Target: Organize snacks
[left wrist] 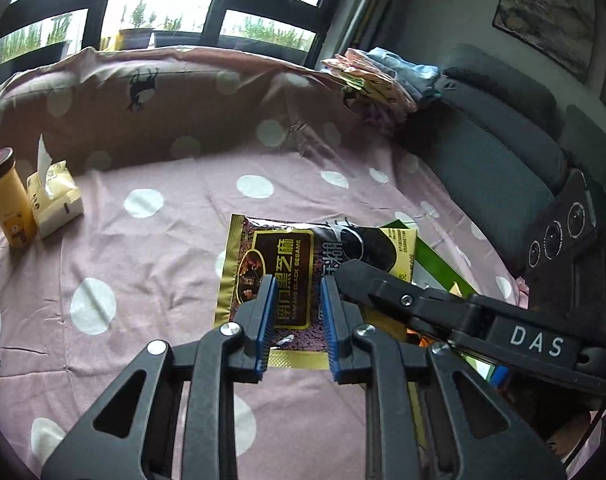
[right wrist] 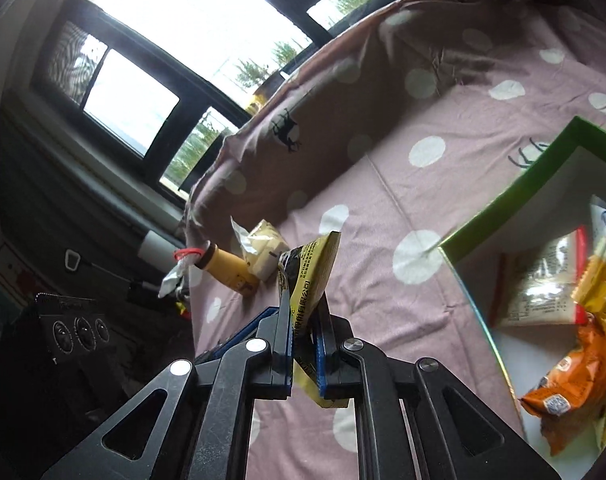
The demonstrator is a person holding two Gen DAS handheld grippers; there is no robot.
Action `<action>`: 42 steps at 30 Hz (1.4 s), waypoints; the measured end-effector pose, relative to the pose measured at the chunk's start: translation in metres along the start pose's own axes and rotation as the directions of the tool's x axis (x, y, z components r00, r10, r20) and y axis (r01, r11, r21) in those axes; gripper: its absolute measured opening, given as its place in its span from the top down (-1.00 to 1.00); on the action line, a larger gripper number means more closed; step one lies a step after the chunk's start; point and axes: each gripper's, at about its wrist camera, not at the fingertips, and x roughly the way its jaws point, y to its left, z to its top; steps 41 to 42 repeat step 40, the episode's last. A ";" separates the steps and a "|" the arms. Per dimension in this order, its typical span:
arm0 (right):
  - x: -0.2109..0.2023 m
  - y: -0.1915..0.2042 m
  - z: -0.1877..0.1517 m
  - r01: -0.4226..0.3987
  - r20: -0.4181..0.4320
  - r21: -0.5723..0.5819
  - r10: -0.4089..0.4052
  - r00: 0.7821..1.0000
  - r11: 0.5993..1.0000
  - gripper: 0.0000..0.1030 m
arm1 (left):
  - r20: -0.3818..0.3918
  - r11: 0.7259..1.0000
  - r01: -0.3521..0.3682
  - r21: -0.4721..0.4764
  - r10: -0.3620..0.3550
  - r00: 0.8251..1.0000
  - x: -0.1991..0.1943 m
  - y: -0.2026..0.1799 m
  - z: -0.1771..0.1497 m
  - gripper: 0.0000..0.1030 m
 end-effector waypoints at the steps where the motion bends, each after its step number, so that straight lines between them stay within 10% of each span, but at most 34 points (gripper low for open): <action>1: -0.010 -0.005 0.000 0.005 0.017 0.010 -0.005 1.000 1.000 0.79 | 0.002 1.000 0.015 0.018 -0.015 1.000 0.001 -0.008 -0.001 0.61; 12: -0.067 -0.060 0.014 0.192 0.076 0.075 -0.198 0.977 0.979 0.79 | -0.112 0.992 0.091 0.082 -0.082 0.990 0.060 -0.073 -0.008 0.45; 18: -0.072 -0.084 0.015 0.330 0.051 0.135 -0.340 0.939 0.934 0.79 | -0.145 0.994 0.075 0.076 -0.063 0.987 0.076 -0.077 -0.016 -0.02; 26: -0.093 -0.074 0.013 0.614 0.118 0.092 -0.621 0.775 0.784 0.06 | -0.128 0.995 0.066 0.074 -0.056 0.990 0.063 -0.082 -0.018 -0.57; 42: -0.118 -0.055 0.012 0.702 0.204 0.083 -0.702 0.682 0.707 -0.33 | -0.083 0.997 0.014 0.079 -0.007 0.997 0.032 -0.086 -0.022 -0.67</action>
